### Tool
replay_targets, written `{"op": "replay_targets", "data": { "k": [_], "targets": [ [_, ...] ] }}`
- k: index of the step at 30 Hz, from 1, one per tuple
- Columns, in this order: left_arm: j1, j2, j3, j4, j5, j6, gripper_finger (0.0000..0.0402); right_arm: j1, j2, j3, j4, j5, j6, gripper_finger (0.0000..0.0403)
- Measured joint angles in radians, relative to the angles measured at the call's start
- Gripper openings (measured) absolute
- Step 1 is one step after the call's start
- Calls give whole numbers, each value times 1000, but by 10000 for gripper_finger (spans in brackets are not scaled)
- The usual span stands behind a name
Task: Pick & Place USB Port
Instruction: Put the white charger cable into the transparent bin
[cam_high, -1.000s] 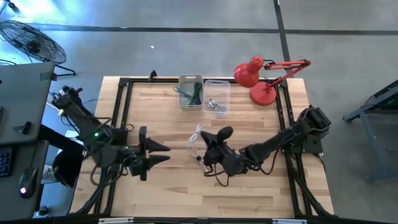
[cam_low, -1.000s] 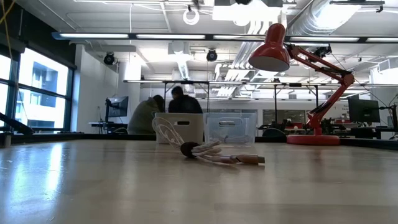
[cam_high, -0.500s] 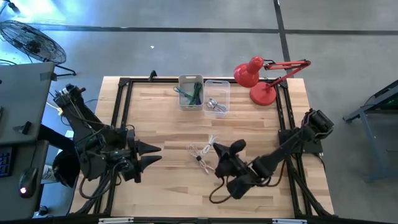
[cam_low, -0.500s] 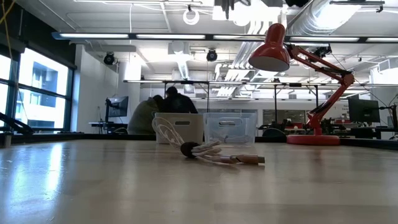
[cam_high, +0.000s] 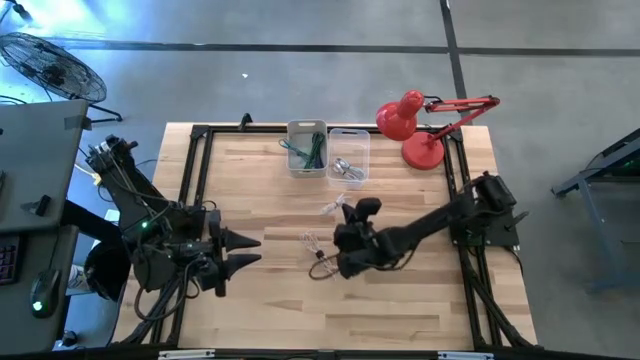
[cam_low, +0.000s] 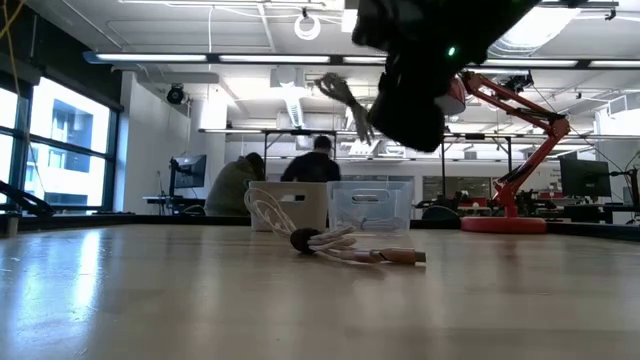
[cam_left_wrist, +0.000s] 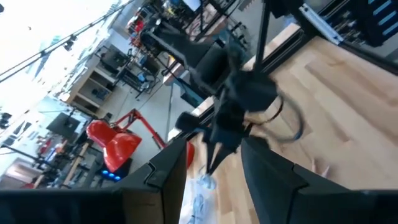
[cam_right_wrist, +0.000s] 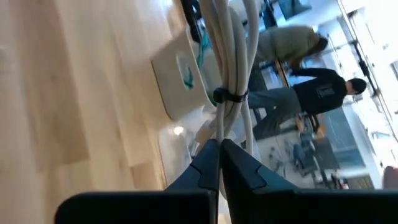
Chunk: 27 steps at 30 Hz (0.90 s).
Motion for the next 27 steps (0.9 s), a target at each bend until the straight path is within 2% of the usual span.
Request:
{"op": "replay_targets", "data": {
  "k": [12, 17, 20, 27],
  "targets": [
    [0, 0, 0, -34, 24, -26, 149, -180, 3, -47, 52, -38, -50, 0],
    [0, 0, 0, -61, 21, -43, 149, -247, 3, -47, 118, -111, -109, 0],
    [0, 0, 0, -83, 20, -57, 149, -278, 3, -47, 134, -147, -113, 0],
    [0, 0, 0, -110, 20, -86, 149, -317, 3, -47, 132, -158, -114, 0]
  ]
}}
